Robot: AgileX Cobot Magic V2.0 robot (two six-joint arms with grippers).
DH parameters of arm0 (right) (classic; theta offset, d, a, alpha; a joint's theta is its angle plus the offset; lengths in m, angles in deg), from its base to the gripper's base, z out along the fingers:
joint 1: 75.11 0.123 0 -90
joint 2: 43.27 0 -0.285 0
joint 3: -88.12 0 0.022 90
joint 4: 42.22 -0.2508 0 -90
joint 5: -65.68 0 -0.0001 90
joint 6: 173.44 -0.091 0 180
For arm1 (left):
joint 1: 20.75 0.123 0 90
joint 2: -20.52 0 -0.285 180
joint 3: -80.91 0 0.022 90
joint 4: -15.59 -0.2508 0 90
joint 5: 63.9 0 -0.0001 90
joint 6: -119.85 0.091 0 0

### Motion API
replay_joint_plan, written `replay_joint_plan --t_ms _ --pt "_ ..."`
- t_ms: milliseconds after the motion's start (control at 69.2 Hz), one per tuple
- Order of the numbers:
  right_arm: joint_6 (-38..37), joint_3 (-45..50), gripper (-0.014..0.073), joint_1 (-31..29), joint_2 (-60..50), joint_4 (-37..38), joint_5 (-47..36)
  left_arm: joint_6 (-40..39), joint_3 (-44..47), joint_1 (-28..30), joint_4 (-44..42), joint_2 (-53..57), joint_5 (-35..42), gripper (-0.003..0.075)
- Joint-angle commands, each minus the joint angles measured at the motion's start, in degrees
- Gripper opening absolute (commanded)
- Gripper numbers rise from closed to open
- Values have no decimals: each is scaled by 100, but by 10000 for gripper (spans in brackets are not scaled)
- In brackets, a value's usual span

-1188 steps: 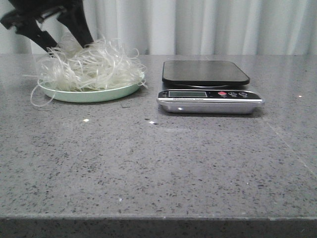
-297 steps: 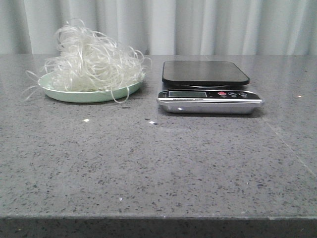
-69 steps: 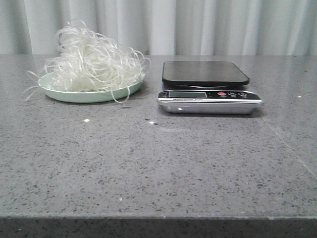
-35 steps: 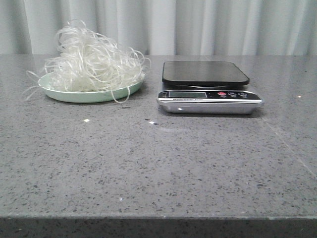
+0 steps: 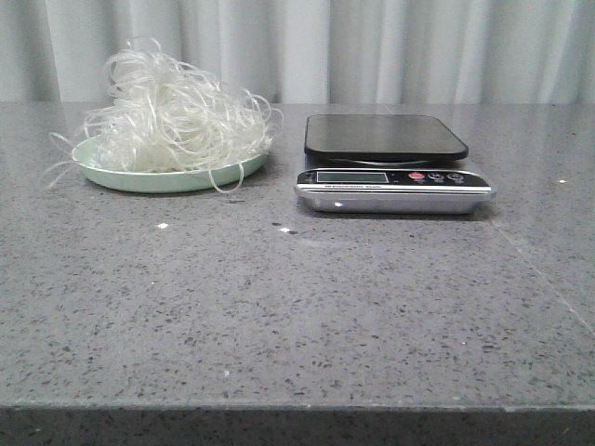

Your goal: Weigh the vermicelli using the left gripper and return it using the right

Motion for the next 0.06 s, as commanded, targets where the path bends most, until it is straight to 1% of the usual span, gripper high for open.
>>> replay_joint_plan --t_ms 0,43 --pt "41 -50 151 -22 -91 78 -442 -70 38 2 37 106 439 136" --pt "41 -50 151 -22 -91 78 -442 -70 38 2 37 106 439 136"
